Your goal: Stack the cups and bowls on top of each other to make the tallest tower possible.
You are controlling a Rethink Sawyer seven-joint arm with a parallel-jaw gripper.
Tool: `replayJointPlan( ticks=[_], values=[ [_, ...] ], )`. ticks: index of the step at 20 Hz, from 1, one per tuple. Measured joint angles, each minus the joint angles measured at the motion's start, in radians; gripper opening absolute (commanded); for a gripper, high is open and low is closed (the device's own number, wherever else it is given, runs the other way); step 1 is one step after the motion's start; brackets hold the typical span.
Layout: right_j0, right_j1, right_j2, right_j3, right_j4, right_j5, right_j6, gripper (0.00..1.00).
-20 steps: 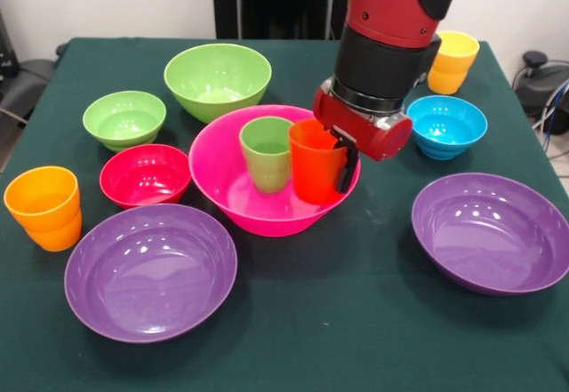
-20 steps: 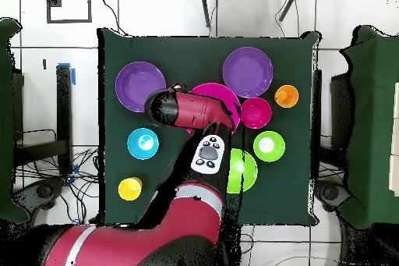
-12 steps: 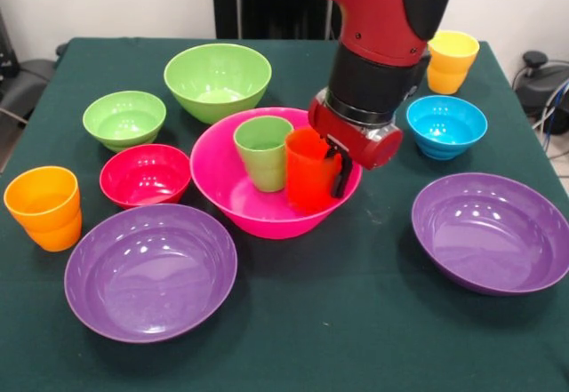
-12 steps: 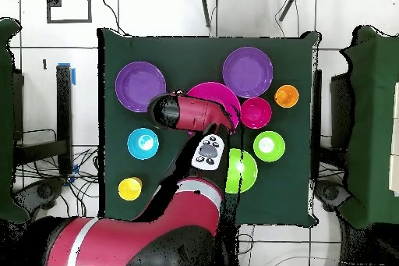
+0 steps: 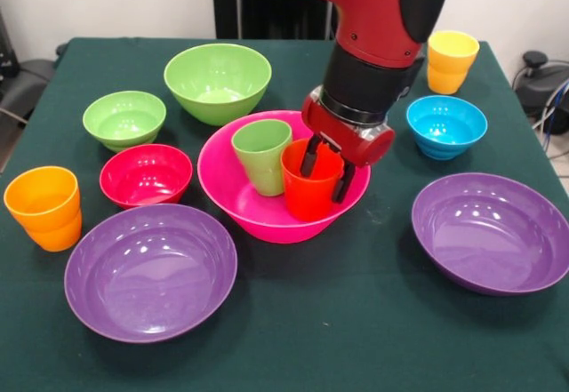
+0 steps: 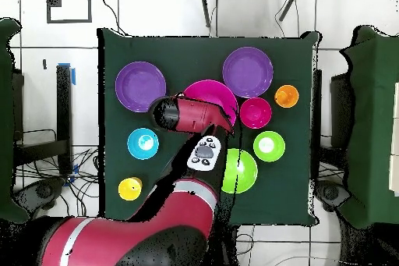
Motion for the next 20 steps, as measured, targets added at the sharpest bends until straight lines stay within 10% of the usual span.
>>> replayJointPlan(
  ticks=[20],
  values=[
    [0.077, -0.092, -0.032, 0.017, 0.0, 0.037, 0.0, 1.0]
  ],
)
